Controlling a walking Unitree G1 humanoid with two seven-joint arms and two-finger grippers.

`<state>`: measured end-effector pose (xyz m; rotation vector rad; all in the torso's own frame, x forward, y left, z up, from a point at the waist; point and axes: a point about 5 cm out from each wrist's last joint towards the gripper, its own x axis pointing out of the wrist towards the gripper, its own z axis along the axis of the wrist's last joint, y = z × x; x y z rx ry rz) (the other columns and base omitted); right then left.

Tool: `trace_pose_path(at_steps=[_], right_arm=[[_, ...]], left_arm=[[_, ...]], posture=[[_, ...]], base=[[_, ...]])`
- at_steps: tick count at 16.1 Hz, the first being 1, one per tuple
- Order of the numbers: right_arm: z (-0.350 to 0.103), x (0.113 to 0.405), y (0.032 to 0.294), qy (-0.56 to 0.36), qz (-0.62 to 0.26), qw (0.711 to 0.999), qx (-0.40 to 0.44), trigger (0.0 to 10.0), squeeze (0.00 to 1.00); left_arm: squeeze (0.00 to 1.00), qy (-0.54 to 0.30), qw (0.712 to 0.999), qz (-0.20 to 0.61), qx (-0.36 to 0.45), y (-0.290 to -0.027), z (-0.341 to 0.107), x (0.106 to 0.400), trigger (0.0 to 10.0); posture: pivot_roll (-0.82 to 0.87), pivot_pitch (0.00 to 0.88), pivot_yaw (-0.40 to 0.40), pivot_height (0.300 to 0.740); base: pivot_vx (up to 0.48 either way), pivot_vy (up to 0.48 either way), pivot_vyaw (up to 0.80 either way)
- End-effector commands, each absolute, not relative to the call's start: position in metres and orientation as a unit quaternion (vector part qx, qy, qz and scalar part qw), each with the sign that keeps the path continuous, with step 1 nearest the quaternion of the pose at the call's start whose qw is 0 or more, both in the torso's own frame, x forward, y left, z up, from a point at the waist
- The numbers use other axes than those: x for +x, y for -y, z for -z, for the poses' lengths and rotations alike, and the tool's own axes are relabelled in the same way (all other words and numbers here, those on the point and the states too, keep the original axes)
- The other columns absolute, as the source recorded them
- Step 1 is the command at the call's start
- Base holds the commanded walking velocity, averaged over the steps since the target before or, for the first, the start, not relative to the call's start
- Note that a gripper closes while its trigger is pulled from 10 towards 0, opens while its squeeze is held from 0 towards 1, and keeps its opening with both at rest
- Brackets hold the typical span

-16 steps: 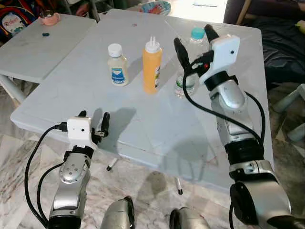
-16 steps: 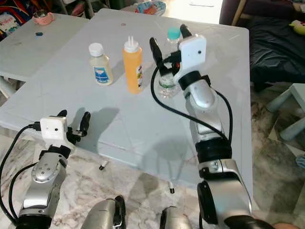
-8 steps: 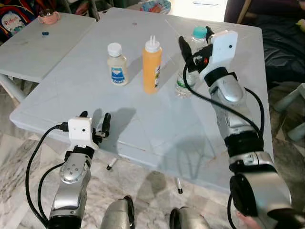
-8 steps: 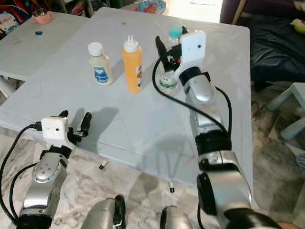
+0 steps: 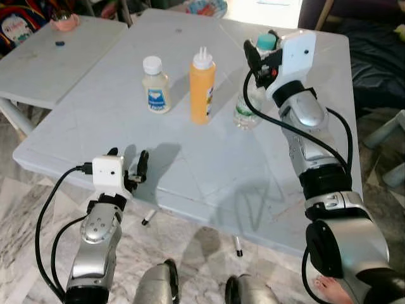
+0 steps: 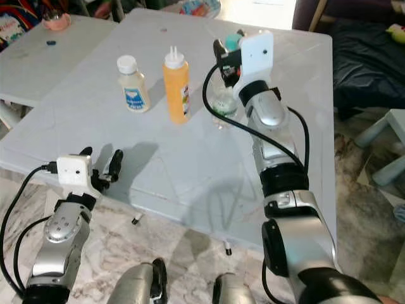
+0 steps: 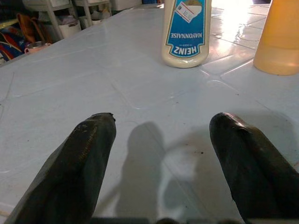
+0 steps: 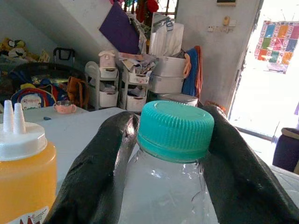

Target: Restocking fridge

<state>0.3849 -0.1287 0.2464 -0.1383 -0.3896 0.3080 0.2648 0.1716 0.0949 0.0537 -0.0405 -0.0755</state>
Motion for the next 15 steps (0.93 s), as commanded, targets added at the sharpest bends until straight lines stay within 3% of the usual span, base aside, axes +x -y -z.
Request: trace_pose_path(at_steps=[1,7,11,13,14,15], right_arm=[[-0.252,0.387,0.13,0.192,-0.146,0.967,-0.082,0.0,0.0],[-0.24,0.376,0.14,0.169,-0.129,0.971,-0.11,0.0,0.0],[-0.217,0.343,0.134,0.17,-0.125,0.974,-0.087,0.0,0.0],[-0.211,0.332,0.13,0.175,-0.121,0.974,-0.073,4.9,0.0],[-0.206,0.325,0.128,0.171,-0.118,0.976,-0.072,9.9,0.0],[-0.205,0.324,0.128,0.168,-0.116,0.977,-0.069,10.0,0.0]], left_arm=[[0.0,0.012,0.999,0.039,0.028,-0.171,-0.093,0.264,10.0],[0.0,-0.033,0.997,0.056,0.042,-0.168,-0.079,0.264,10.0],[0.0,-0.039,0.998,0.046,0.034,-0.177,-0.08,0.267,10.0],[0.0,-0.04,0.998,0.042,0.027,-0.177,-0.08,0.268,10.0],[0.0,-0.043,0.998,0.041,0.025,-0.176,-0.08,0.268,10.0],[0.0,-0.043,0.998,0.041,0.023,-0.176,-0.08,0.268,10.0]], posture=[[0.05,0.14,0.023,0.74],[0.06,0.127,0.028,0.74],[0.04,0.127,0.044,0.74],[0.04,0.132,0.045,0.74],[0.04,0.132,0.045,0.74],[0.04,0.13,0.044,0.74]], base=[[0.0,0.0,0.0],[0.0,0.0,0.0],[0.0,0.0,0.0],[0.0,0.0,0.0],[0.0,0.0,0.0],[0.0,0.0,0.0]])
